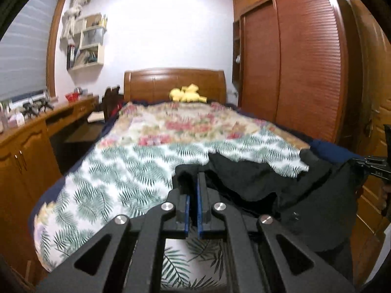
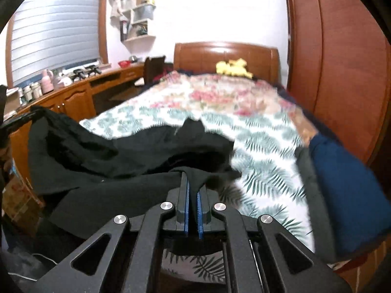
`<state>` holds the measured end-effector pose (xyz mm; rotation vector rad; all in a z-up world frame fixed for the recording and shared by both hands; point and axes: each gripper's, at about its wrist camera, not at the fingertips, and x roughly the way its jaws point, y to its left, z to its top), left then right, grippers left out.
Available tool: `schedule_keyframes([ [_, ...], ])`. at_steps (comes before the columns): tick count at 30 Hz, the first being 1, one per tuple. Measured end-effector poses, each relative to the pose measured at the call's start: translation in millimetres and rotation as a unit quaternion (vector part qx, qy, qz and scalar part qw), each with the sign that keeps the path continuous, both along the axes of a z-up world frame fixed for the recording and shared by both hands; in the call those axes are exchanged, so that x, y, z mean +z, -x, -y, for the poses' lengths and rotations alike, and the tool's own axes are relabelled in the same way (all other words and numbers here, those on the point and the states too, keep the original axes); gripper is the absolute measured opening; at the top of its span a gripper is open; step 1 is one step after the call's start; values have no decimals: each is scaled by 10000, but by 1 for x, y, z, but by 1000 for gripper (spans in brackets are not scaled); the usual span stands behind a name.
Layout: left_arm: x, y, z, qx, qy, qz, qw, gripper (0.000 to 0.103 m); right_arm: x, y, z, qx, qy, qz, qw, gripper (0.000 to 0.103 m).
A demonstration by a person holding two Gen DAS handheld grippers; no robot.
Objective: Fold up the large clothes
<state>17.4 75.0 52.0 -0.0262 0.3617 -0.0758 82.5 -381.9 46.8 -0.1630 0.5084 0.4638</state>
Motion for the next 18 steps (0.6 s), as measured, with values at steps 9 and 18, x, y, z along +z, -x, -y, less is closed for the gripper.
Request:
schedule_keyframes([
  [9,62,40,9,-137,-54,682,9976,1,70,54,24,-157,-139,956,9952,2],
  [18,10,-38,8,-49,-108,-68,9999,1,16,-9,17,-247,187,331,9990,2],
])
